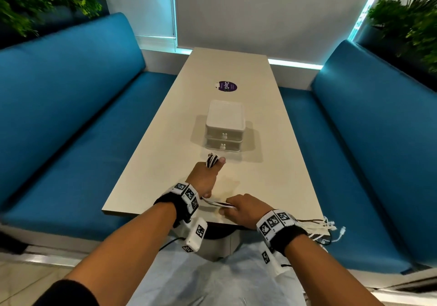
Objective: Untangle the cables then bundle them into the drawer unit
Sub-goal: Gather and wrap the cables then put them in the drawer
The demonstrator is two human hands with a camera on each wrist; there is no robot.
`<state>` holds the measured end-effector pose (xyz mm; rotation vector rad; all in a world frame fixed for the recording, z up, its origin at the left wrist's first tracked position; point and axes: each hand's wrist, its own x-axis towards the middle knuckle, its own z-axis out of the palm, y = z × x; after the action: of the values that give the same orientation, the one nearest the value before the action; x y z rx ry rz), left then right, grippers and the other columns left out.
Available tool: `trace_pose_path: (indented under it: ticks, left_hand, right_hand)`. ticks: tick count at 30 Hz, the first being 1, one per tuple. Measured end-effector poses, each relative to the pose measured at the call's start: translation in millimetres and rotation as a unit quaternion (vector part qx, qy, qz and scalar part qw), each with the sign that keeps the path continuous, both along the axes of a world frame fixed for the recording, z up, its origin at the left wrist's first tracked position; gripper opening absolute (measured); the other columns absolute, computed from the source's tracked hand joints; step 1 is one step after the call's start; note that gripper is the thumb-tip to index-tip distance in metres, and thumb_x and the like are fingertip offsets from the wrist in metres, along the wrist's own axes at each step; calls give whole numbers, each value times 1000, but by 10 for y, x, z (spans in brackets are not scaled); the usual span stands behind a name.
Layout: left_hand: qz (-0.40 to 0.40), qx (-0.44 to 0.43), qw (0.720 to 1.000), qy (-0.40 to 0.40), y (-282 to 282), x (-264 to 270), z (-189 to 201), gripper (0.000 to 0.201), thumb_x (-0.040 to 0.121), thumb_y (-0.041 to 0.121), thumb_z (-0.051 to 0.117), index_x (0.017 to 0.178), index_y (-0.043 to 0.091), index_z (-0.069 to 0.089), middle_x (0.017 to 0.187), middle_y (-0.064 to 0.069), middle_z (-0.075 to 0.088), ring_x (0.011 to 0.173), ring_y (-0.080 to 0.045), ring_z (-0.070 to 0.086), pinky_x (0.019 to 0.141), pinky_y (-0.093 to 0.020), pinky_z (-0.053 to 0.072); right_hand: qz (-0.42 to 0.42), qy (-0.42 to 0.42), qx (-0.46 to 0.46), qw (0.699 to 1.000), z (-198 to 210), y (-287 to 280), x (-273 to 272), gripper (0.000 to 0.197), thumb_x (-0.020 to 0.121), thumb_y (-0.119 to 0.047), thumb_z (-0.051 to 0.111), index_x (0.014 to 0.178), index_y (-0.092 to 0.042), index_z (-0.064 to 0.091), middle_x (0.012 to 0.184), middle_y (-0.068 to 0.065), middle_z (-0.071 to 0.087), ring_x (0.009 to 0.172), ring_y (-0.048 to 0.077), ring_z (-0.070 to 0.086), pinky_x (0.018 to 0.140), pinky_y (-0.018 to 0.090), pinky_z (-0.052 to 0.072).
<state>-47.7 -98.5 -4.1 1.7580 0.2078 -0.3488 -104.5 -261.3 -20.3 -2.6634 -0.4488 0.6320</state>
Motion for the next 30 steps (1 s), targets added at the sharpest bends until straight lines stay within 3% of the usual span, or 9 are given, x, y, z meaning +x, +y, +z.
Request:
trace_pose_path:
  ticks: [4,8,10,14,19,21,24,28,30]
  left_hand:
    - [-34,98,995,-13,130,-2,48,62,87,69,53,67,12,39,45,-1,29,35,-20,32,42,-22,30]
    - [-51,141,988,-21,189,-61,38,57,92,64,51,67,13,41,43,2,30,36,-19,31,43,-22,29]
    - [-72,153,985,-27,216,-81,3,55,92,63,51,68,15,41,45,3,31,37,-17,31,45,-23,29]
    - [-155,215,961,-75,201,-117,-57,56,87,66,56,64,16,45,52,2,44,48,-16,41,54,-29,34]
    - [-258,209,939,-85,153,-120,-3,52,66,62,78,72,18,50,64,3,50,60,-13,44,61,-30,35]
    - [-291,211,929,-88,147,-115,33,43,65,48,83,72,18,53,63,5,51,56,-11,44,59,-27,36]
    - [-323,295,893,-104,115,-104,66,23,68,27,80,70,22,58,62,6,58,55,-11,51,54,-23,40]
    - [-316,366,865,-136,47,-116,69,14,74,17,70,78,21,57,76,-2,63,69,-21,57,59,-24,38]
    - [-313,390,853,-147,43,-117,70,12,77,15,67,80,21,57,84,-7,66,71,-21,55,62,-25,38]
  right_hand:
    - [-2,32,69,997,44,-42,-17,34,93,-52,49,78,-21,54,77,-3,59,74,17,55,71,34,41]
    - [-39,79,139,986,88,-28,-2,27,96,-40,50,84,-20,63,64,-11,59,59,2,51,66,28,40]
    - [-38,77,139,987,102,-48,31,26,97,-39,48,90,-20,65,67,-13,62,58,-1,53,64,25,42]
    - [-2,24,74,997,119,-40,114,21,98,-39,44,92,-26,59,94,-4,65,87,17,60,85,36,48]
    - [0,-18,75,997,174,-112,150,15,100,-30,43,99,-22,56,101,2,63,92,21,57,81,35,44]
    - [-14,-22,91,996,188,-137,158,15,99,-32,45,98,-23,56,99,0,63,90,20,58,80,35,44]
    - [-23,-30,109,993,215,-132,169,17,99,-35,49,102,-20,56,94,-1,63,86,18,59,78,34,44]
    - [-40,-14,104,994,220,-190,164,17,97,-39,48,98,-23,53,73,-10,59,65,14,61,71,37,48]
    - [-36,-8,56,998,235,-246,152,25,98,-41,46,99,-18,56,70,-9,57,69,17,59,75,37,48]
